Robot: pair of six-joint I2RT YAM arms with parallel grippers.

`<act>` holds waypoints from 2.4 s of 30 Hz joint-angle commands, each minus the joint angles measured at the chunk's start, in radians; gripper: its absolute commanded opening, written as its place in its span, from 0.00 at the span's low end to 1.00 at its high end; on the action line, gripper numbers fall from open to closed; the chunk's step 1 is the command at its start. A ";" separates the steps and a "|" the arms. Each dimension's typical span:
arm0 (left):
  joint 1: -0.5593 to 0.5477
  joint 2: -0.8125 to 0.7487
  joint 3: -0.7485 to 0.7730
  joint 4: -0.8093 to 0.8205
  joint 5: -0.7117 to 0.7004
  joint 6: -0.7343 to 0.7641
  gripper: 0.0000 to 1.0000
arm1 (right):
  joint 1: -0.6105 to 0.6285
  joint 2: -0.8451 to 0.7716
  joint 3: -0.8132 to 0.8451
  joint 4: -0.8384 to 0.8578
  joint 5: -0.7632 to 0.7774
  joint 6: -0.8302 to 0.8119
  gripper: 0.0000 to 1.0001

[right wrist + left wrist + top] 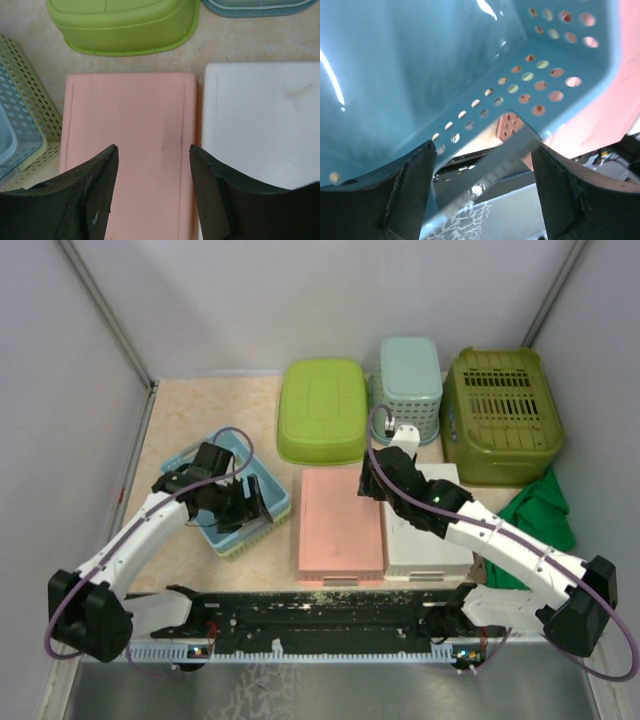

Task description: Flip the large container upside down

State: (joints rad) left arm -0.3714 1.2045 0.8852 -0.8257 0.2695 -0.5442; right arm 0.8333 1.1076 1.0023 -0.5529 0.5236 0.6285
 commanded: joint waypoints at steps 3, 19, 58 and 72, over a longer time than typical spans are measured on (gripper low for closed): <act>0.013 -0.019 0.231 -0.020 -0.348 -0.111 0.83 | -0.010 -0.005 0.034 0.066 -0.031 -0.042 0.59; -0.004 0.368 0.405 0.201 -0.597 -0.230 0.76 | -0.010 -0.058 -0.010 0.043 -0.064 -0.006 0.59; -0.024 0.290 0.899 -0.307 -0.271 0.129 0.00 | -0.020 0.027 0.041 0.098 -0.056 -0.046 0.59; 0.262 0.401 1.120 -0.055 -0.007 0.090 0.00 | -0.035 0.336 0.272 0.209 -0.403 -0.118 0.59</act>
State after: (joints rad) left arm -0.2379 1.5879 1.9659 -1.0458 0.0872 -0.4389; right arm 0.8062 1.3491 1.1664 -0.4248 0.2745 0.5205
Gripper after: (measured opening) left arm 0.037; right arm 0.589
